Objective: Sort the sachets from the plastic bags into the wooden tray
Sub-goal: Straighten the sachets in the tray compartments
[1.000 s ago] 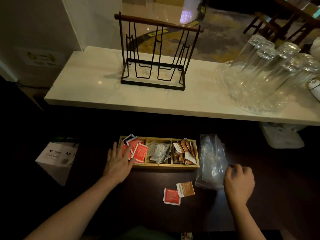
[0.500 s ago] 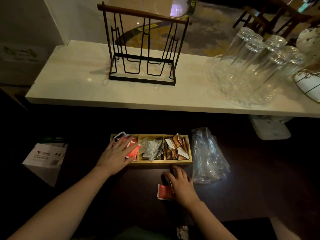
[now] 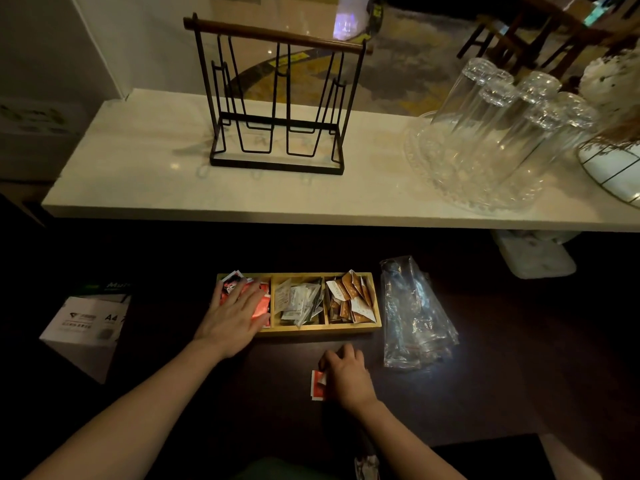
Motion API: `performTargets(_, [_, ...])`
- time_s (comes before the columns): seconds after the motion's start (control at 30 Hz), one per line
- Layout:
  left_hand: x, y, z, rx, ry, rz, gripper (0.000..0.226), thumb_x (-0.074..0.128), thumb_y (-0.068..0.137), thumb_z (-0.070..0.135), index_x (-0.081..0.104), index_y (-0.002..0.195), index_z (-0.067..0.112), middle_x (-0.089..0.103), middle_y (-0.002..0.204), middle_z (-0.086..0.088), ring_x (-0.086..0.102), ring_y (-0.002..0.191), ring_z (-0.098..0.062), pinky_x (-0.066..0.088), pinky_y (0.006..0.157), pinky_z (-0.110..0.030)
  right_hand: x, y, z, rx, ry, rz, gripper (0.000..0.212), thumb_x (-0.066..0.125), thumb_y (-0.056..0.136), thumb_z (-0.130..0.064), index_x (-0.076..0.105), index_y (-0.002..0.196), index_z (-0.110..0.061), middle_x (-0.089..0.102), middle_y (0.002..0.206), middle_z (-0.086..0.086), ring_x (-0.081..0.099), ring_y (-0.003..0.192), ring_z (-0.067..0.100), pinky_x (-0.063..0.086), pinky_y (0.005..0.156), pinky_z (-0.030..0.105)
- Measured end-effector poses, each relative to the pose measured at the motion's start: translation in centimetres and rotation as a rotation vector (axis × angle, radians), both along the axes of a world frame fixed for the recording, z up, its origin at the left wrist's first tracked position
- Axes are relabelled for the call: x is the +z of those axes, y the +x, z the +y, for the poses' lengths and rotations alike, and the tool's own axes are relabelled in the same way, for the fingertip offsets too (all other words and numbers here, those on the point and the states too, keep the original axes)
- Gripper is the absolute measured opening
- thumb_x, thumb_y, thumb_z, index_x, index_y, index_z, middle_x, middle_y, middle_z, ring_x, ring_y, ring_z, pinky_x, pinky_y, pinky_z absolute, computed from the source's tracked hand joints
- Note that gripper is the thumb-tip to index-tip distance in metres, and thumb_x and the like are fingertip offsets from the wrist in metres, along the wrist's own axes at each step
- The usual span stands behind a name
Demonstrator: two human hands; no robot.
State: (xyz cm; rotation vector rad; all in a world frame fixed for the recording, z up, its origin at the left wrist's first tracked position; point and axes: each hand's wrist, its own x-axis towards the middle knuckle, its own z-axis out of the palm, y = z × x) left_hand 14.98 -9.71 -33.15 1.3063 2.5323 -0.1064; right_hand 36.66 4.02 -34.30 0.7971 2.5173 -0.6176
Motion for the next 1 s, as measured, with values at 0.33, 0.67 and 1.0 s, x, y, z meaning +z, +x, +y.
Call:
performTargets(0.33, [3.7,9.3,-0.9,0.105,0.316,-0.509,0.048,0.046,0.094,0.037,0.035,0.140,0.027,0.033,0.146,0.011,0.033,0.135,-0.007,0.030,0.111,-0.025,0.8,-1.7,-0.9,-0.065,-0.304,0.136,0.026,0.073,0.077,-0.026,0.056,0.096,-0.026,0.066,0.099,-0.004,0.062,0.091,0.013,0.052,0.080,0.032])
performTargets(0.67, [5.5,6.2,-2.3,0.406,0.447,-0.564,0.006,0.052,0.093,0.026,0.058,0.090,0.027,0.066,0.086,0.005,0.065,0.074,-0.009,0.049,0.055,-0.019,4.7,-4.8,-1.3,-0.355,-0.774,0.408,0.028,0.071,0.081,-0.014,0.048,0.092,-0.026,0.066,0.088,0.001,0.067,0.067,0.009,0.051,0.051,0.018])
performTargets(1.0, [3.4,-1.8,1.2,0.494,0.424,-0.123,0.013,0.061,0.086,0.026,0.065,0.091,0.015,0.052,0.137,-0.006,0.037,0.131,-0.025,0.033,0.106,-0.041,5.5,-4.3,5.6,-0.507,-0.254,0.653,0.020,0.065,0.087,-0.015,0.052,0.103,-0.012,0.061,0.086,-0.006,0.062,0.081,0.014,0.051,0.070,0.028])
